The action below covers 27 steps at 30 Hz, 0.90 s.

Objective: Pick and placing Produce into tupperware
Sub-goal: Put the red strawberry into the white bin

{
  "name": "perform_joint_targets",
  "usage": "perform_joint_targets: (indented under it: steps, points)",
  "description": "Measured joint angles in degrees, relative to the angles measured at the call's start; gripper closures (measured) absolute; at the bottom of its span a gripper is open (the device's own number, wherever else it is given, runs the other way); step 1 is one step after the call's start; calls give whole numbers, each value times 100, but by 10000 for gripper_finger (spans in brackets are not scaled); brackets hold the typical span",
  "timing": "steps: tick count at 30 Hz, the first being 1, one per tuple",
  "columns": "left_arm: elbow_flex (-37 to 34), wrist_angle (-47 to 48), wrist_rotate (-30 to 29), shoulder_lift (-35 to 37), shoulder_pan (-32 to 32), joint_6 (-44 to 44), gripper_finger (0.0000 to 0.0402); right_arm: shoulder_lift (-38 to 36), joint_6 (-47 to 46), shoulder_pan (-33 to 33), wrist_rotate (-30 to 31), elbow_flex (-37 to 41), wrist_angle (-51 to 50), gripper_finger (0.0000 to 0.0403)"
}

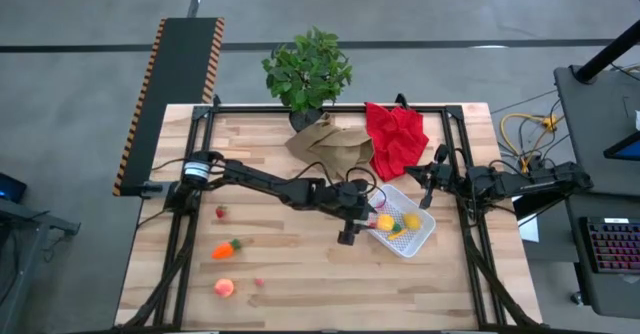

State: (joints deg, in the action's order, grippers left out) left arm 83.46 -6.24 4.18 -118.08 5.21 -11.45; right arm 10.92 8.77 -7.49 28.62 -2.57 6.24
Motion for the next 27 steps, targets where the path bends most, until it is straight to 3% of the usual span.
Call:
perform_joint_targets:
  steps: [4, 6, 10, 15, 27]
  points:
    - [-9, 946, -588, 349, 9, 53, 202, 0, 5, 1, 0, 0, -1, 394]
    - [-9, 1891, -1062, 648, 59, 197, 201, 7, 5, 0, 2, 0, 2, 394]
    - [-66, 3578, -1789, 1135, 222, 982, 201, 4, 12, 2, 2, -3, -7, 394]
    - [-441, 4980, -2299, 1765, 513, 2243, 201, 9, 7, 2, 13, -4, -2, 394]
    - [-2132, 6971, -2522, 3498, 813, 7208, 201, 0, 12, 1, 9, -4, -1, 394]
